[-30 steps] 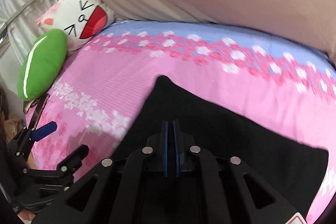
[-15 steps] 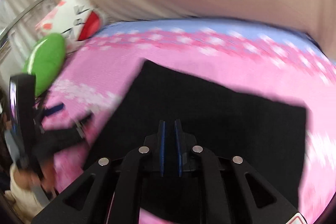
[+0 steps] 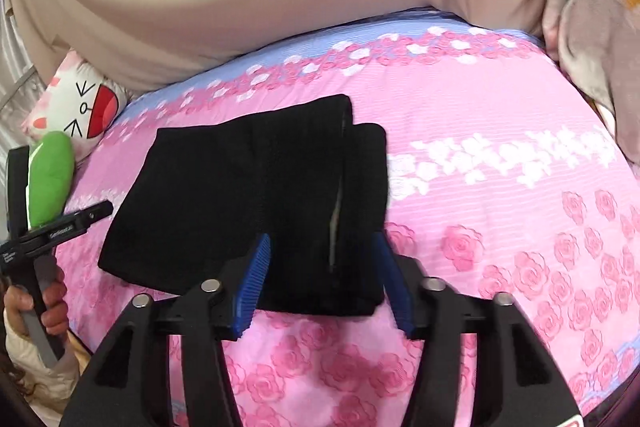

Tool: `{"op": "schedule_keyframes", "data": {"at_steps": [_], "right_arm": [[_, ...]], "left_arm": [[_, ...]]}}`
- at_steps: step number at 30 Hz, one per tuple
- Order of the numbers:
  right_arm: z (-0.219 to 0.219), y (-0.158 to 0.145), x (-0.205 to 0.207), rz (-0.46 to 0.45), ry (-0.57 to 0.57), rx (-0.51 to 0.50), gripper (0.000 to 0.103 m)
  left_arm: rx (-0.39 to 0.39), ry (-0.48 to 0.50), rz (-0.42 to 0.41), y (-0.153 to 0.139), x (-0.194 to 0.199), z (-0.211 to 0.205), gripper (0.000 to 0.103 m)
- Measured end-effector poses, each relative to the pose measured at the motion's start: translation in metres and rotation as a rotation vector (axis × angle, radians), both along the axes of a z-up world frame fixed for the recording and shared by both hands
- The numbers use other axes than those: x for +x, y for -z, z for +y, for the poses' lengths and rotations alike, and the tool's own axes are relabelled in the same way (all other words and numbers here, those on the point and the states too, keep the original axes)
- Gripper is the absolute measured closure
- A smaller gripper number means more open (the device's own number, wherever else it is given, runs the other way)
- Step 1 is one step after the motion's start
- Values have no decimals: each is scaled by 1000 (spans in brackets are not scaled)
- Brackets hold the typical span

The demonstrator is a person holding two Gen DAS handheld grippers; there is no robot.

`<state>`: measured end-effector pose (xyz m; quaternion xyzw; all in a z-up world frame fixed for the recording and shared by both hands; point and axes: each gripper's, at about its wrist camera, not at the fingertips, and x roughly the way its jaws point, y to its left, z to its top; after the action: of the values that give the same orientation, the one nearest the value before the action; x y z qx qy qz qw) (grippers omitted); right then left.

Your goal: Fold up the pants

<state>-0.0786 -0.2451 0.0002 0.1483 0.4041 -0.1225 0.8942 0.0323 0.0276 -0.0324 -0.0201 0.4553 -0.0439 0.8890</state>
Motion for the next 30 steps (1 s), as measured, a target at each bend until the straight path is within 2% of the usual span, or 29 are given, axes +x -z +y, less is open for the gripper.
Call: {"op": "schedule_keyframes", "data": {"at_steps": [3, 4, 6, 8, 9, 11, 12, 14, 15, 16, 17, 18, 20, 22, 26, 29, 30], "right_arm": [[-10, 12, 2, -15, -25, 94, 48], [-10, 22, 9, -2, -41, 112, 51], [-4, 35, 18, 34, -41, 84, 73], [1, 27, 15, 13, -45, 57, 84], [2, 13, 7, -35, -56, 59, 89], [-1, -1, -5, -75, -56, 49, 97], [-5, 0, -8, -64, -34, 14, 97], [-19, 25, -2, 32, 0, 10, 93], [-26, 37, -1, 68, 33, 33, 84], [-33, 44, -4, 55, 59, 93, 84], [-35, 41, -9, 28, 68, 130, 74], [-37, 38, -12, 8, 72, 158, 52], [-41, 28, -16, -54, 100, 194, 38], [-43, 23, -12, -64, 102, 224, 37], [-49, 25, 1, -98, 100, 300, 20], [-53, 38, 18, -18, 101, 331, 19], [-53, 36, 15, -34, 106, 351, 19]], "left_arm": [[-33, 29, 64, 18, 0, -11, 5], [-33, 32, 72, 22, -1, -14, 5], [-15, 28, 87, 30, -1, -17, 5], [-20, 28, 88, 28, -6, -18, 5], [-19, 31, 78, 25, -8, -17, 5], [-6, 33, 43, 19, -12, -18, 5], [-4, 35, 38, 20, -11, -18, 5], [-12, 41, 54, 26, -6, -20, 5], [-25, 51, 76, 31, -2, -22, 5], [-43, 62, 96, 37, 1, -23, 5], [-58, 66, 105, 40, 3, -24, 5], [-80, 68, 111, 43, 4, -23, 5], [-138, 69, 124, 47, 8, -20, 5], [-223, 72, 144, 53, 15, -13, 5], [-263, 97, 119, 53, 22, -11, 5], [-273, 116, 105, 54, 25, -11, 5], [-288, 123, 115, 54, 24, -9, 5]]}}
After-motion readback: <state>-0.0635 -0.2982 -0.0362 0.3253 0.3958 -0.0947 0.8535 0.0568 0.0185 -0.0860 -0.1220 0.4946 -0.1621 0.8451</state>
